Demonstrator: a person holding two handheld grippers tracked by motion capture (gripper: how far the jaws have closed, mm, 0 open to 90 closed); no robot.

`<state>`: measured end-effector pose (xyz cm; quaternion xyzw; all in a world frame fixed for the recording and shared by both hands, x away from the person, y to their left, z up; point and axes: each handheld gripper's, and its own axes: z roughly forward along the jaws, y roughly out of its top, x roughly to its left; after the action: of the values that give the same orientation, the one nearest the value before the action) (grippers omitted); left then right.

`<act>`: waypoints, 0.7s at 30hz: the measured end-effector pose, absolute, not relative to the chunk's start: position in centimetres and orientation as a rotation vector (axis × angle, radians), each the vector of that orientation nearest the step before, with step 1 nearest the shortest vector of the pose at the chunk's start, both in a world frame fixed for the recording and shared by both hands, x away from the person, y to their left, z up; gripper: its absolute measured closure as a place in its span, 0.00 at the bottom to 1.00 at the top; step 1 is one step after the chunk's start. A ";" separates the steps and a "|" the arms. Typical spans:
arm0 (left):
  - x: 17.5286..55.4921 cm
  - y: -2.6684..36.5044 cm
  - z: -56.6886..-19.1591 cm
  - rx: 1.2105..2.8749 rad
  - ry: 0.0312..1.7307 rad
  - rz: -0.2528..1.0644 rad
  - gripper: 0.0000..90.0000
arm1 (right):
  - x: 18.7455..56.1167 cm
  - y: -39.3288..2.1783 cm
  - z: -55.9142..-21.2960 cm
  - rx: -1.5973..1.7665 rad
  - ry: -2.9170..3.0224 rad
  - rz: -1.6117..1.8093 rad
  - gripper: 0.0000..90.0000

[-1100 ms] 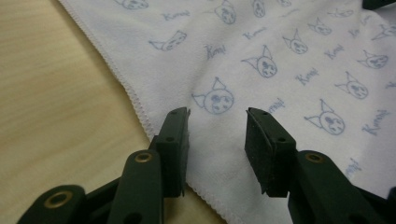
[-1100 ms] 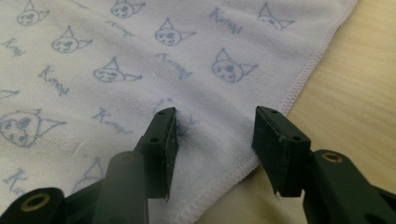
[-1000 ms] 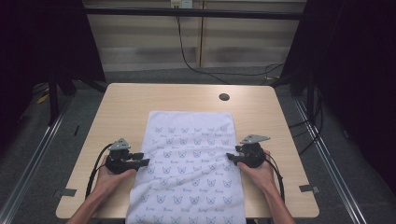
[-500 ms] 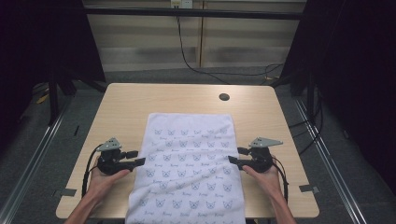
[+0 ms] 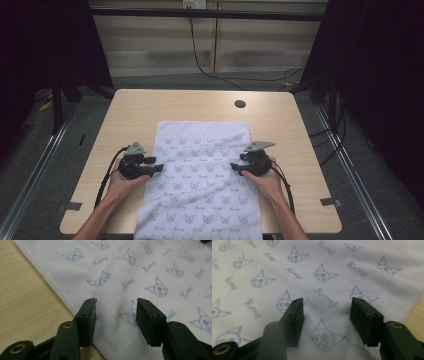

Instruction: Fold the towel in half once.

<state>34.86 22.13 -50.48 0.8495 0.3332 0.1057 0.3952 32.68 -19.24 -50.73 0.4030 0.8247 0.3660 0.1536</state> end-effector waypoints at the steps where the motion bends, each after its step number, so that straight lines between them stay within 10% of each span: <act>1: 34.9 22.1 -50.5 2.154 0.845 0.268 0.62 | 32.6 -19.2 -50.7 1.143 2.364 1.041 0.52; 8: 33.8 22.1 -50.3 2.176 0.826 0.190 0.92 | 30.7 -18.7 -50.4 1.105 2.395 1.036 0.91; 21: 27.1 21.6 -49.9 2.223 0.697 0.065 0.92 | 21.6 -21.1 -50.0 1.094 2.519 1.134 0.92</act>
<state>27.15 21.64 -49.91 0.8766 0.2748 0.0255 0.3942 21.61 -21.07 -50.01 0.3668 0.8447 0.3804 0.0852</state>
